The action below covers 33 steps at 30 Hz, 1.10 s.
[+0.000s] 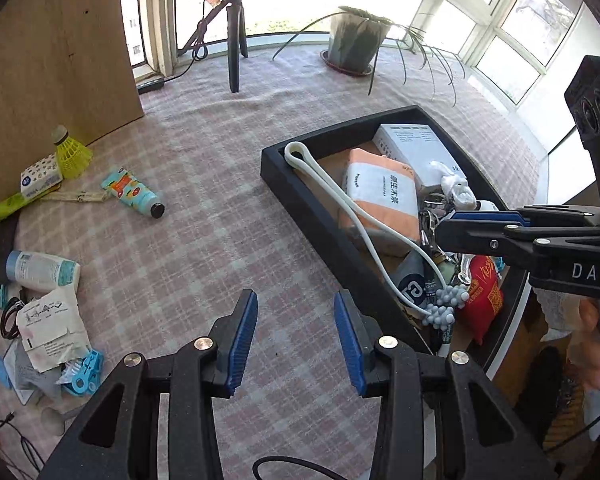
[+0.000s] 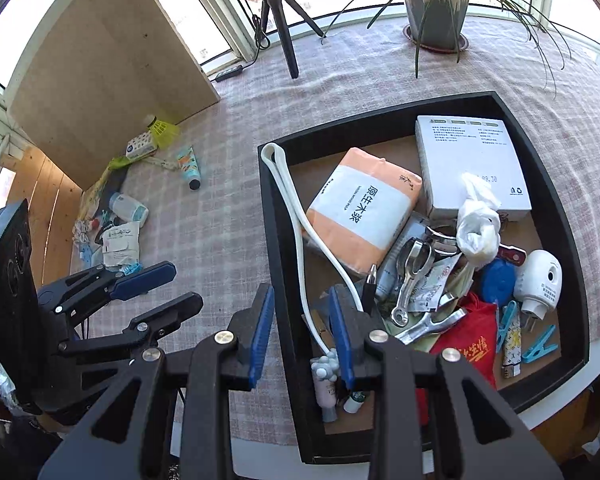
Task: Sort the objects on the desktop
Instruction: 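Carry the metal clip into the black tray and open the left gripper, then grasp the white paper packet with the right gripper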
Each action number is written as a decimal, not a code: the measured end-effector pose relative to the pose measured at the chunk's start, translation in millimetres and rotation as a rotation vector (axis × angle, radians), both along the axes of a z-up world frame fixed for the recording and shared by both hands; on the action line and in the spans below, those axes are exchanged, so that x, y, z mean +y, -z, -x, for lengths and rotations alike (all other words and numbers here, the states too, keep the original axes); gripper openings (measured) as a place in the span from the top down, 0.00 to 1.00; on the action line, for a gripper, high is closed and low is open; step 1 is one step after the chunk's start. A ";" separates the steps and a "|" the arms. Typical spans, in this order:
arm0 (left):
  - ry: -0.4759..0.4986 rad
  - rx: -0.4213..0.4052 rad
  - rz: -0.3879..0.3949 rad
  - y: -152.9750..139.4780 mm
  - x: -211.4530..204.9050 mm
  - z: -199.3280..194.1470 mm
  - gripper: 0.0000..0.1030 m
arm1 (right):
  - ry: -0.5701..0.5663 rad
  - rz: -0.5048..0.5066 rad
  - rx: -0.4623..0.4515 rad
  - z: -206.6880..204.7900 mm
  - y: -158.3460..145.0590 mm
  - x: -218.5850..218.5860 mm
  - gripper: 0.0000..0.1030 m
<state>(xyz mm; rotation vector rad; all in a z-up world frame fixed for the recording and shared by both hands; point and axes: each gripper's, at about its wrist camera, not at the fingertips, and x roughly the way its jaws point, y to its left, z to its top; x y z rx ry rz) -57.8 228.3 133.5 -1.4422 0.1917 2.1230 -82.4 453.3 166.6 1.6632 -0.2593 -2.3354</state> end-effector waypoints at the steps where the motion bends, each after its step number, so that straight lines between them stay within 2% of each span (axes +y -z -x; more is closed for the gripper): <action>1: -0.027 -0.004 0.001 2.3 -11.5 4.0 0.63 | -0.020 0.004 0.002 4.8 0.0 -10.2 0.72; 13: -0.319 -0.018 0.029 19.6 -147.9 52.5 0.63 | -0.233 0.061 0.005 51.2 12.2 -141.0 0.72; 22: -0.498 -0.072 0.036 46.6 -222.6 78.4 0.63 | -0.338 0.113 -0.058 78.1 50.5 -222.8 0.72; 28: -0.519 -0.091 0.041 60.1 -239.1 85.7 0.63 | -0.371 0.121 -0.118 90.7 84.9 -258.5 0.72; 33: -0.485 -0.094 0.045 69.1 -238.4 87.8 0.63 | -0.377 0.107 -0.140 97.9 107.1 -276.8 0.72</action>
